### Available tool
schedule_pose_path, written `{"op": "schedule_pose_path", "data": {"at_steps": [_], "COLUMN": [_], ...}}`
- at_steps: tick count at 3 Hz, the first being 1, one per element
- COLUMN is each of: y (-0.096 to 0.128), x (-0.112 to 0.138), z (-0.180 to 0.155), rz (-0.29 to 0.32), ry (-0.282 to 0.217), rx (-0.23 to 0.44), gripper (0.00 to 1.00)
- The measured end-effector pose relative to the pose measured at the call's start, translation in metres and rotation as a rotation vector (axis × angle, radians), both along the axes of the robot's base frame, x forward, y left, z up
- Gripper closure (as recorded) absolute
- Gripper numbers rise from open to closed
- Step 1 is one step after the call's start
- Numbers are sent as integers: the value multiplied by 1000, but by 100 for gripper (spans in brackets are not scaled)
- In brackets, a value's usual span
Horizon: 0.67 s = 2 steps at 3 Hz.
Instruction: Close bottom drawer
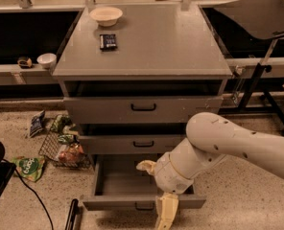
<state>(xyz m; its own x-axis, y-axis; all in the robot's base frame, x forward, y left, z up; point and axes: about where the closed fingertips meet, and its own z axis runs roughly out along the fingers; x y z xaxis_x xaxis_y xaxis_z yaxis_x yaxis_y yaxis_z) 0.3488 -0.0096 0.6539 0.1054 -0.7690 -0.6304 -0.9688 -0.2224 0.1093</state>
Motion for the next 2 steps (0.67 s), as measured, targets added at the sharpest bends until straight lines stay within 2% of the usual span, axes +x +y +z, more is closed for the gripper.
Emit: {"op": "schedule_pose_path", "data": {"at_steps": [1,2], "y": [2,6], "x": [-7,-2], "z": [-56,-136], "rz": [8,4], "ry": [36,73], "rx": [-78,-132], "gripper": [0,0]}}
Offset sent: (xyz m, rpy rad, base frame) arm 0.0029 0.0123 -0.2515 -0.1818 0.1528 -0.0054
